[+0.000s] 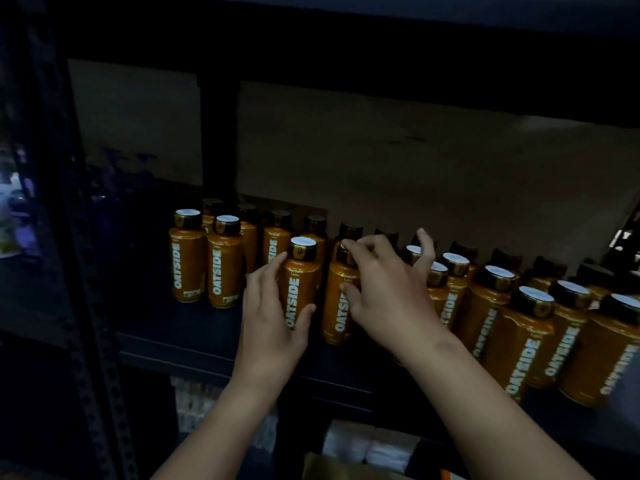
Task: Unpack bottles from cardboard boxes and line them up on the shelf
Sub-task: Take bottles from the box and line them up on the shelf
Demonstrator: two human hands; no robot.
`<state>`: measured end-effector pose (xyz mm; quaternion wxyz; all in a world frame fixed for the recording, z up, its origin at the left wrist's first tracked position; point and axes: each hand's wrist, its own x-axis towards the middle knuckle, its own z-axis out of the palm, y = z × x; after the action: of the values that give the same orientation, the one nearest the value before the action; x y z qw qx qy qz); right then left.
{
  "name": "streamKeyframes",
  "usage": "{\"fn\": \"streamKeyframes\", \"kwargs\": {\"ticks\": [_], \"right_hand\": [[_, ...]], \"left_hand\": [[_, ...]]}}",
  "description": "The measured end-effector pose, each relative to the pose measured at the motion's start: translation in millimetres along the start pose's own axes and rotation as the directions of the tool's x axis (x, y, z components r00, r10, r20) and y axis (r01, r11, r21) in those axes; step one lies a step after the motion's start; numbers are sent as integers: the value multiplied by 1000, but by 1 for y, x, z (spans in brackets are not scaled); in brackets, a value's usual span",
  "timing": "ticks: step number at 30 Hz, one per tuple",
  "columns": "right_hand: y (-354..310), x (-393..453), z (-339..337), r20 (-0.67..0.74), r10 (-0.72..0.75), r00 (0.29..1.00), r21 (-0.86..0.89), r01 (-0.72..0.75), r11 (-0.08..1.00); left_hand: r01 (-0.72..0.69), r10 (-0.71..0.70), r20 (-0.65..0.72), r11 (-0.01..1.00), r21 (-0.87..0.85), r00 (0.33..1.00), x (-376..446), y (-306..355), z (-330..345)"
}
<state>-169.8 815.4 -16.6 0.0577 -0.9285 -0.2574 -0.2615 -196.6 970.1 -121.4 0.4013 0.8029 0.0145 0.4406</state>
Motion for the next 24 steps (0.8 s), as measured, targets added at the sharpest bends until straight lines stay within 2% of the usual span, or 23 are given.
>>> {"fn": "streamKeyframes", "kwargs": {"ticks": [2, 4, 6, 8, 10, 12, 14, 18, 24], "right_hand": [[-7, 4, 10, -7, -17, 1000, 68, 18, 997], [-11, 4, 21, -8, -19, 1000, 243, 20, 970], [-17, 3, 34, -40, 12, 999, 465, 8, 885], [-21, -1, 49, -59, 88, 994, 604, -35, 796], [-24, -7, 64, 30, 161, 986, 691, -137, 710], [-27, -12, 76, 130, 202, 971, 727, -232, 646], [-29, -13, 86, 164, 244, 956, 724, -285, 628], [-36, -4, 94, 150, 283, 947, 735, -299, 608], [-47, 9, 105, 149, 297, 943, 757, -303, 579]], "left_hand": [[27, -26, -20, 999, 34, 999, 4, -7, -6], [36, -35, -27, 998, 58, 999, 8, -12, -9], [44, -43, -20, 995, 84, 999, 10, -16, -12], [51, -50, -14, 992, 115, 999, 12, -20, -15], [79, -77, -20, 988, 134, 997, 13, -21, -15], [121, -118, -30, 984, 130, 993, 13, -22, -15], [154, -150, -42, 980, 123, 988, 14, -24, -14], [202, -195, -67, 969, 140, 979, 17, -28, -13], [175, -166, -60, 963, 207, 984, 27, -32, -13]]}}
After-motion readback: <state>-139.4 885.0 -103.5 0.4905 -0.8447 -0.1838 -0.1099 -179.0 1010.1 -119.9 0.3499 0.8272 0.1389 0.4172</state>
